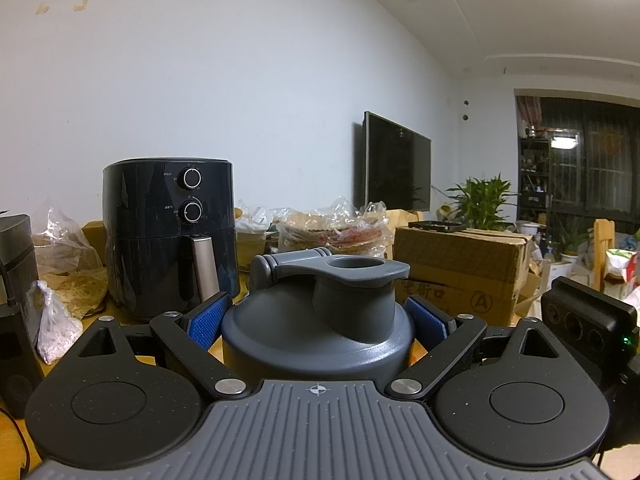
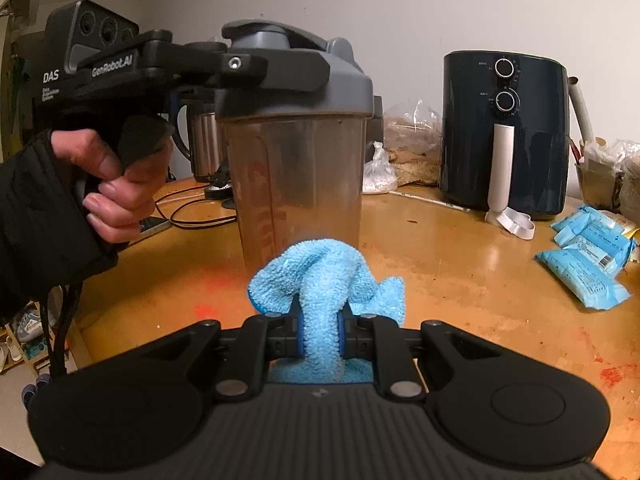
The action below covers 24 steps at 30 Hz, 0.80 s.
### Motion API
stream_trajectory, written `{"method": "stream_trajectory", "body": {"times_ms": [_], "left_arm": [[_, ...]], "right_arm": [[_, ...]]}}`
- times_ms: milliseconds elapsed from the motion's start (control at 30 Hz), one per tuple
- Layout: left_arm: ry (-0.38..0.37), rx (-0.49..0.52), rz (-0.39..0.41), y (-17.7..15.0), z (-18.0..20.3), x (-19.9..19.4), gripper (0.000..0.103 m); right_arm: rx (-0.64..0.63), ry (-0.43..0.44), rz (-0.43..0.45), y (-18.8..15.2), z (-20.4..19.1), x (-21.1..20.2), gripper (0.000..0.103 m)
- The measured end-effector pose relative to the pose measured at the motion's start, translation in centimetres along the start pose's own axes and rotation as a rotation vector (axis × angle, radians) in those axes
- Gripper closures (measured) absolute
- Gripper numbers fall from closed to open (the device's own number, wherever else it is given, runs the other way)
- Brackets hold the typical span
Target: Clean container
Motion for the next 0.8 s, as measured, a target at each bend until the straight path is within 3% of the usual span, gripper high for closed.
{"method": "stream_trajectory", "body": {"times_ms": [333,800], "left_arm": [[0.0,-0.002,0.006,-0.2,-0.2,-0.1,0.008],[0.003,-0.01,0.01,-0.2,-0.5,-0.2,0.008]], "right_arm": [[0.019,0.001,0.021,0.2,0.0,-0.3,0.094],[0.017,-0.017,0.171,2.3,-0.2,-2.7,0.094]]}}
Point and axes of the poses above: each gripper's, at about its wrist camera, not at the fingertips, and x roughly the way its jaws point, z to its right, y to its top, the point moved 2 cm from there along x, roughly the way its jaws point, and after that the axes turned 8 degrees about -x, right-handed, at the moved point
